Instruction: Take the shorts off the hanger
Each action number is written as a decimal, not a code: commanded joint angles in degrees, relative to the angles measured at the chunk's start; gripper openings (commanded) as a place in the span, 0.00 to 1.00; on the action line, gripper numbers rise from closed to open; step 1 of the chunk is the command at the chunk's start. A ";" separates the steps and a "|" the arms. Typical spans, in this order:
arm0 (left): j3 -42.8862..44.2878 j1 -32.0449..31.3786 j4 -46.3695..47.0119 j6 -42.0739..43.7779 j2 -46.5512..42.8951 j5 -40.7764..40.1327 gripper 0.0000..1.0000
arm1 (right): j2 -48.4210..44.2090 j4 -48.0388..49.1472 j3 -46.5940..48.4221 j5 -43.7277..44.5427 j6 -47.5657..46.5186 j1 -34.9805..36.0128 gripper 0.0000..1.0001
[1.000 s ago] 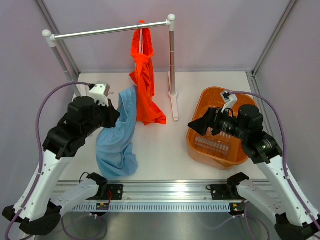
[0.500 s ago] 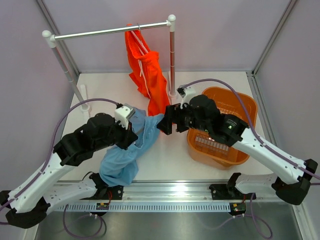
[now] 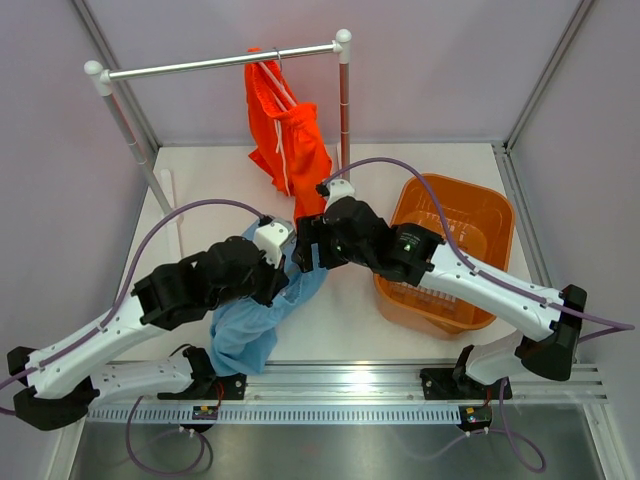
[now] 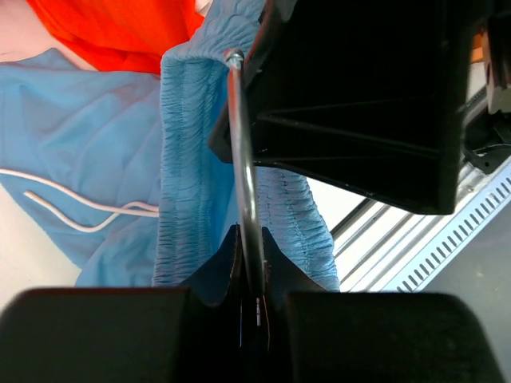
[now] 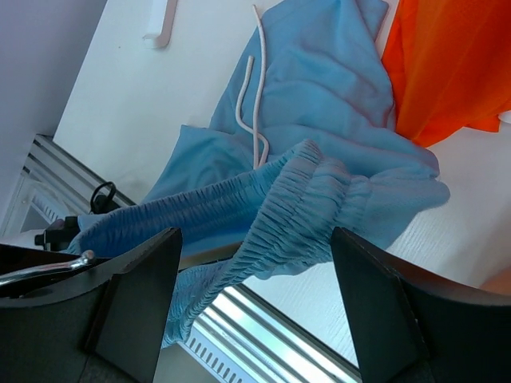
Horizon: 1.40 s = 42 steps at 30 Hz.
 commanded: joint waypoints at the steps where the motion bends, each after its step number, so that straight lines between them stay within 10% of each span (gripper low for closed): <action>1: 2.22 -0.46 4.76 -1.50 -0.59 -8.28 0.00 | 0.09 -1.83 2.08 4.32 2.15 1.06 0.83; 33: 2.31 -0.46 6.51 -0.10 0.20 -8.66 0.00 | 5.45 -1.21 4.71 4.33 3.30 1.94 0.60; 42: 2.05 -0.46 5.90 0.60 -0.85 -5.32 0.00 | 7.03 -4.20 6.91 10.46 2.33 1.93 0.06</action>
